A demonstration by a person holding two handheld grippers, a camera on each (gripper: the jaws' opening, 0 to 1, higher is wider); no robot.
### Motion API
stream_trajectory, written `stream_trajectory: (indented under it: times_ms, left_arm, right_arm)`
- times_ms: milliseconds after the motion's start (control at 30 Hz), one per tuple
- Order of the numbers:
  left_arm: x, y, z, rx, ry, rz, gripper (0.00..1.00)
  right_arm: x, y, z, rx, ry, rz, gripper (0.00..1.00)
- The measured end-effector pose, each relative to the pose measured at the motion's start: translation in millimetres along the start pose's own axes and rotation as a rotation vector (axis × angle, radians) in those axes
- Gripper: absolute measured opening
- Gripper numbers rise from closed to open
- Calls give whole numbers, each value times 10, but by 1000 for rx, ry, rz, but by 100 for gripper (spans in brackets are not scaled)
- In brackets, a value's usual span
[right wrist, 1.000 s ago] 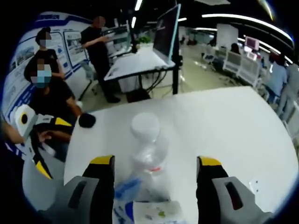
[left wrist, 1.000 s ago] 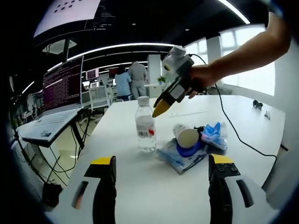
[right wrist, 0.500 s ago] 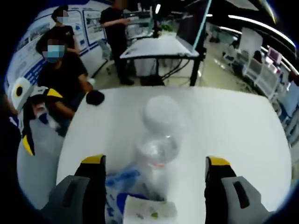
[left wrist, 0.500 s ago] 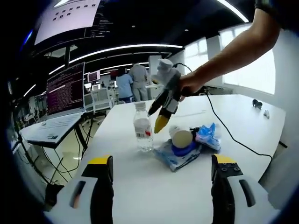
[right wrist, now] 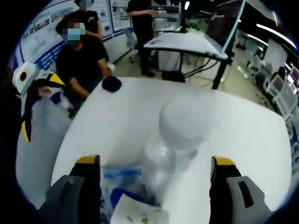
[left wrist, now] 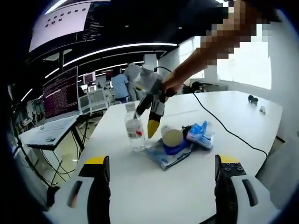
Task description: Arrange the tabletop items into an orderly group along one side of the table until the central work area is clear of visible clutter.
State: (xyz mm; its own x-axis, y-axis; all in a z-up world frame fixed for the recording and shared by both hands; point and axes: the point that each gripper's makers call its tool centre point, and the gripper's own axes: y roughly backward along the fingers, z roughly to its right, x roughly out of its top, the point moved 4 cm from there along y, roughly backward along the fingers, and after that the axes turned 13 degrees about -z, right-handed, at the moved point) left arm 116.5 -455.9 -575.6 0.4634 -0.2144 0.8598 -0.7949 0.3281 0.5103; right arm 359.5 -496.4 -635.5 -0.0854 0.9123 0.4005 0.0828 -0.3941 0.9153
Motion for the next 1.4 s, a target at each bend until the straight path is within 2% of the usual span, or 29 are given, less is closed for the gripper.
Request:
stream_trajectory:
  times_ms: [133,300,400,467,567,733,900,1000,1100,1267,1400]
  left_arm:
    - [8,63,7,5,43,16,94]
    - [-55,84,43,15,34,-9,94]
    - [-35,109,45,27,37,-1,95]
    - [-48,123,49,28,48,-3,96]
    - [-64,142,52,32,44,-9,96]
    - [-78,181,-2,56,79,7,96]
    - [-75,202,-30,63,99,25,96]
    - [-70,203,-21,65,92,29,96]
    - [-66,198,-6,63,85,27,96]
    - [-64,202,-4,65,79,31,96]
    - [-71,201,7,59,69,31,96]
  right_arm:
    - [4,-23,21,-11,50,-14,96]
    - [22,-38,57,-15,95,-20,93]
    - [58,-53,76,-27,140,-2,92]
    - [52,-82,84,-29,147,-14,92]
    - [62,-133,92,-36,203,-25,88]
    - [91,-166,149,-40,221,-38,85]
    - [72,-166,175,-43,276,-69,72]
    - [57,-177,173,-40,277,-78,70]
    - [53,-174,178,-55,324,-96,60]
    - [60,-176,182,-58,323,-97,57]
    - [57,-167,225,-101,361,-114,47]
